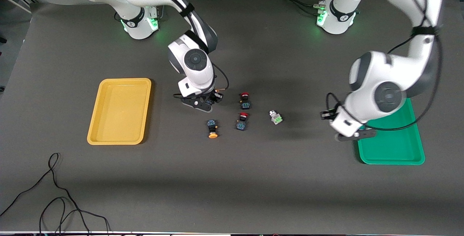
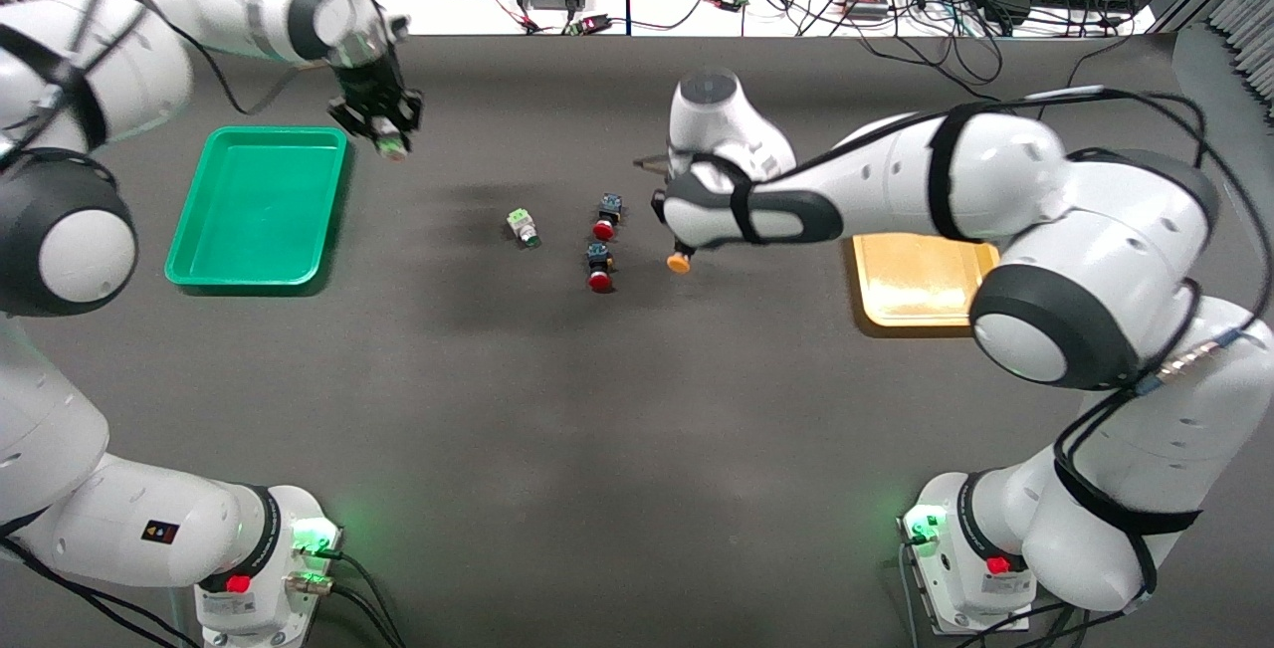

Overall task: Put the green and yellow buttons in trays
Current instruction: 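Carry the green button to the green tray while the right gripper carries orange, then lower both buttons into the trays and open both grippers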

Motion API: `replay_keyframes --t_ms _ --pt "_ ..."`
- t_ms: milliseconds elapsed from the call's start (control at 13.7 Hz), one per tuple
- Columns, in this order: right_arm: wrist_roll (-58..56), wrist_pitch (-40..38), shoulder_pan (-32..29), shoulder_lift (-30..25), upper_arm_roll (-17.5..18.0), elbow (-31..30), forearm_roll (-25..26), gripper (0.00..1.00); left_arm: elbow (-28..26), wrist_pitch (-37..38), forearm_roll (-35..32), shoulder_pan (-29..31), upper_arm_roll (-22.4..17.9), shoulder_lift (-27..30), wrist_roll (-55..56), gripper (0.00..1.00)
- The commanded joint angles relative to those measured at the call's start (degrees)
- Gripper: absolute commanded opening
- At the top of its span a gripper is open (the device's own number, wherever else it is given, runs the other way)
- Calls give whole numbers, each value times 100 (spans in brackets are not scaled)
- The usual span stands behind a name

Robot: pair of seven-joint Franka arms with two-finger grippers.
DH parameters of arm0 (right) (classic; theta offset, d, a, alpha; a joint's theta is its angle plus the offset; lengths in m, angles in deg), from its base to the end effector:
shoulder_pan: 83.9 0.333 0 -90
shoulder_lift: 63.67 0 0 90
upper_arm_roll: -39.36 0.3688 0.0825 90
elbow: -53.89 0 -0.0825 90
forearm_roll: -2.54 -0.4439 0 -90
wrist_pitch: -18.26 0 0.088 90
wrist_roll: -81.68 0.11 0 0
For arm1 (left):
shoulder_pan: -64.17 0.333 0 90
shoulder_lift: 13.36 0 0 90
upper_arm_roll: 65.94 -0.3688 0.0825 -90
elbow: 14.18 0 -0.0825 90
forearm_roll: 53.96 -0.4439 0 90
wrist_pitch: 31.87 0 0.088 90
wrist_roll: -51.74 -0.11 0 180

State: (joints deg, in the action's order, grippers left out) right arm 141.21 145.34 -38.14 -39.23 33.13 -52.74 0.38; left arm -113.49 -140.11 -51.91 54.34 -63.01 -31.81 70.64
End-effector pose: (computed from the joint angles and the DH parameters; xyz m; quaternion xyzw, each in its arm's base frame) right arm 0.5335 0.4482 0.2909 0.9828 -0.1812 -0.0156 0.0306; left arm 0.6777 -0.1533 0.4003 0.9944 0.0610 -0.0864 0.0011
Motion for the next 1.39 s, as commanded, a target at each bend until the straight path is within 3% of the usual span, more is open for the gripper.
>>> replay_keyframes --t_ms 0,219,584,804,950,1096,1315 --pt "-930 -1312 -451 -666 -28 423 -101 23 482 610 -12 655 15 -19 -990 0" --pt "-2774 -2035 -1242 -1378 -272 354 -286 23 404 603 -213 1367 15 -63 -2142 0" --pt "-5656 -2204 -1297 -2039 -2080 -174 -242 22 299 173 -889 1966 15 -387 -2917 0" --pt "-6942 -1759 -1314 -1890 -2917 -453 -224 22 -157 -537 -988 2344 15 -537 -3252 0" --pt "-7453 -698 -1332 -1776 -3226 -1259 -250 22 -623 -1284 -988 2546 15 -590 -3384 0" --pt "-7954 366 -1402 -1409 -3446 -1842 -390 22 -704 -1568 -988 2669 24 -748 -3489 0" --pt "-8920 791 -1622 -486 -3447 -1800 -1468 22 -704 -1814 -944 2916 32 -1003 -3806 0"
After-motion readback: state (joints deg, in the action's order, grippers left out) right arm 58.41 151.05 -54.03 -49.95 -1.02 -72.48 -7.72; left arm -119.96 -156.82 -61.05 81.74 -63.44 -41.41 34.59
